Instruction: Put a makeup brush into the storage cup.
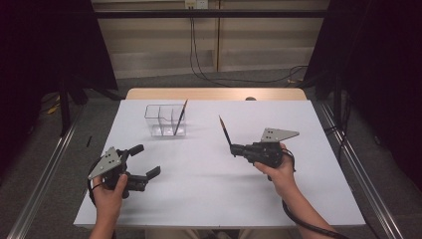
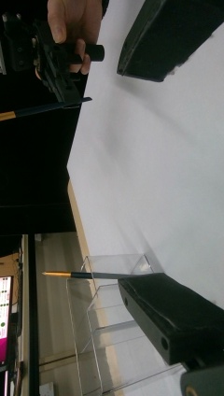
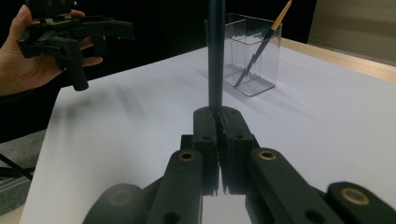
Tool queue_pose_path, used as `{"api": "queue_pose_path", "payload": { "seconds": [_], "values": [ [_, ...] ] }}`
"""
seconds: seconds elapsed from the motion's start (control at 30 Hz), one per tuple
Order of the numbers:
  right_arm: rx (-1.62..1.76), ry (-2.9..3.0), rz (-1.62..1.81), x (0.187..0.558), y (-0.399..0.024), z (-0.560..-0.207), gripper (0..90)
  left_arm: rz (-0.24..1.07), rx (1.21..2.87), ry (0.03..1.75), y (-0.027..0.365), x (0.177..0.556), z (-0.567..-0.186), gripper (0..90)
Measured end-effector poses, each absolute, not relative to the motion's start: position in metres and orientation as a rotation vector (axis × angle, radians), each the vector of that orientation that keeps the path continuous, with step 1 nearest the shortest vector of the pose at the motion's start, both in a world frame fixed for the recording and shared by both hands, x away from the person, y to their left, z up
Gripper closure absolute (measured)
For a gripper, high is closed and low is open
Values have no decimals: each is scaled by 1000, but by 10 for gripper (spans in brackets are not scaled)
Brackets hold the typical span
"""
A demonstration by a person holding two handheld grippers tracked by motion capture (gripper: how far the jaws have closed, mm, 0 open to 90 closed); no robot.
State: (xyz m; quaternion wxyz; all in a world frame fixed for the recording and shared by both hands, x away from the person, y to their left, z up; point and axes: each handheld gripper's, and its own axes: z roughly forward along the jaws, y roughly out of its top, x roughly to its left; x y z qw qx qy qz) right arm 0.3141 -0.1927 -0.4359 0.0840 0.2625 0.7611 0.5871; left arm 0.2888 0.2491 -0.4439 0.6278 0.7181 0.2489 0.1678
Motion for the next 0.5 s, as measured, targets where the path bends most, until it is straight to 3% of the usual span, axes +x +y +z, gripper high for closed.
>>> {"api": "queue_pose_path", "payload": {
  "seconds": [0.5],
  "values": [
    [735, 2271, 1805, 315, -173, -435, 864, 360, 1605, 559, 242, 295, -439, 9]
  ]
}}
